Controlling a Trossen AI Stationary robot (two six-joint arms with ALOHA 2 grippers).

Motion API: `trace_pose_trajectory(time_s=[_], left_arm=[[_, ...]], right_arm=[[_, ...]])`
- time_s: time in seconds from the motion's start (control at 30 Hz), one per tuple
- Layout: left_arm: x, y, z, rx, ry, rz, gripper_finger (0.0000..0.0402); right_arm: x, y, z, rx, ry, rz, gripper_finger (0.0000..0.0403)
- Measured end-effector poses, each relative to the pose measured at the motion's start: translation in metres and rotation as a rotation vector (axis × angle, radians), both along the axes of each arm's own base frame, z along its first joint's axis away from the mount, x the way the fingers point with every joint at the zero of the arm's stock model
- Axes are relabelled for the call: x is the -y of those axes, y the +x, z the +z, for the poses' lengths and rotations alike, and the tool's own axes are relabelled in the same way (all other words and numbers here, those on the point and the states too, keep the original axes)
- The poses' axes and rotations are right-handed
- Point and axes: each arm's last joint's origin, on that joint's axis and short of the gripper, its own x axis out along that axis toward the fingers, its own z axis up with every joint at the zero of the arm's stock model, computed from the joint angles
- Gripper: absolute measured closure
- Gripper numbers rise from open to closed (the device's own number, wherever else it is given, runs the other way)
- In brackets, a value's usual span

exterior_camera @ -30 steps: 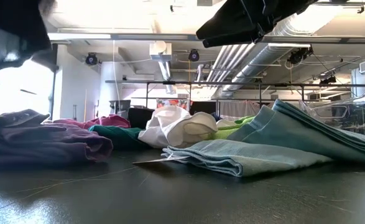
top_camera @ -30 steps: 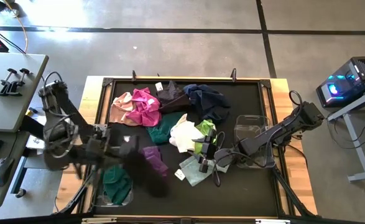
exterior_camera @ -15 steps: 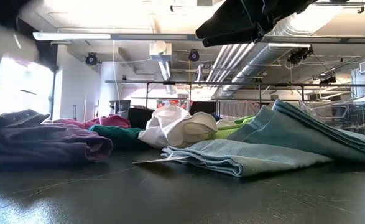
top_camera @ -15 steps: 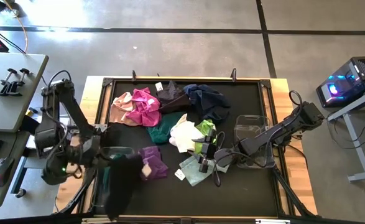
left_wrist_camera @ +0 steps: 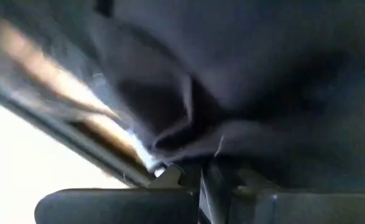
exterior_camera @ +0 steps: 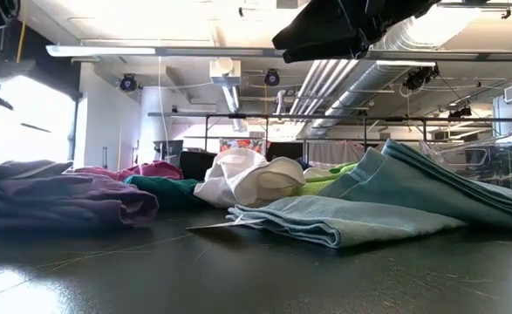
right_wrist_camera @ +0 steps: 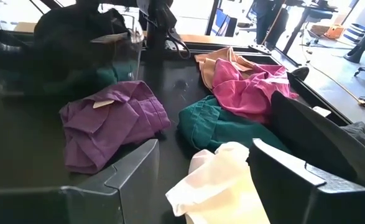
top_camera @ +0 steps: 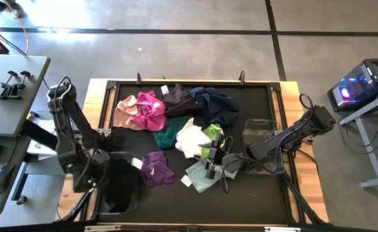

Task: Sort towels by color in basket
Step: Put the bottom black towel into the left transparent bin

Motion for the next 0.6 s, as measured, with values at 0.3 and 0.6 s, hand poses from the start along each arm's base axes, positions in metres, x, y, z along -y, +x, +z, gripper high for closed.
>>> trace_pose_trajectory(time_s=[0.3, 0.6], left_arm=[[-0.005, 0.016, 0.02, -0.164, -0.157, -0.095, 0.0401], [-0.023, 0.02, 0.067, -0.228, -0.14, -0.124, 0.0401]], right_arm=[[0.004, 0.002, 0.001, 0.013, 0.006, -0.013, 0.0164], [0.017, 0.007, 0.001, 0.014, 0.007, -0.053, 0.0164]])
